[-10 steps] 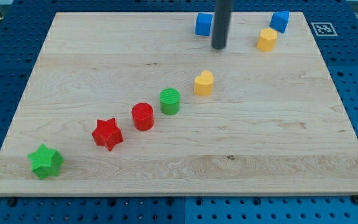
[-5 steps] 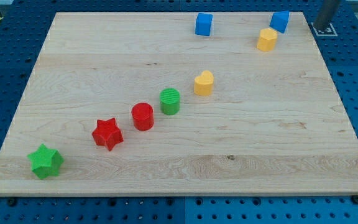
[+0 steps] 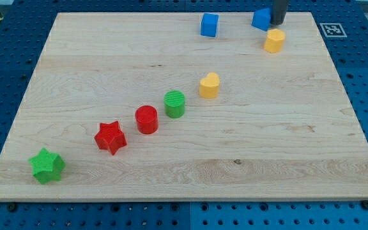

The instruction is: Push the blue triangle into the blue cube

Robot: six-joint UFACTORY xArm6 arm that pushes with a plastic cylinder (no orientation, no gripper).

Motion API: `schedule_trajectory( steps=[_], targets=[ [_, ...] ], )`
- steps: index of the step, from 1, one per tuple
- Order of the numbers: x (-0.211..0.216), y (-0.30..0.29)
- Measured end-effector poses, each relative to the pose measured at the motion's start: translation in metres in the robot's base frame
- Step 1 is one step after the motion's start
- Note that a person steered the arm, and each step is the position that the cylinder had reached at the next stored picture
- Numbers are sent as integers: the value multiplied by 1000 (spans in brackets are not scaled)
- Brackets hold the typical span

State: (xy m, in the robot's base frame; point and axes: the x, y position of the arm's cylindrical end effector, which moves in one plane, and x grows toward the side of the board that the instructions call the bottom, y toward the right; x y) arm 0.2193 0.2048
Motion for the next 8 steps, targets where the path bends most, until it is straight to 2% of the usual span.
schedule_trajectory(
  steps=[1, 4, 8],
  targets=[
    [-16, 0],
    [-8, -10],
    [17, -105]
  ],
)
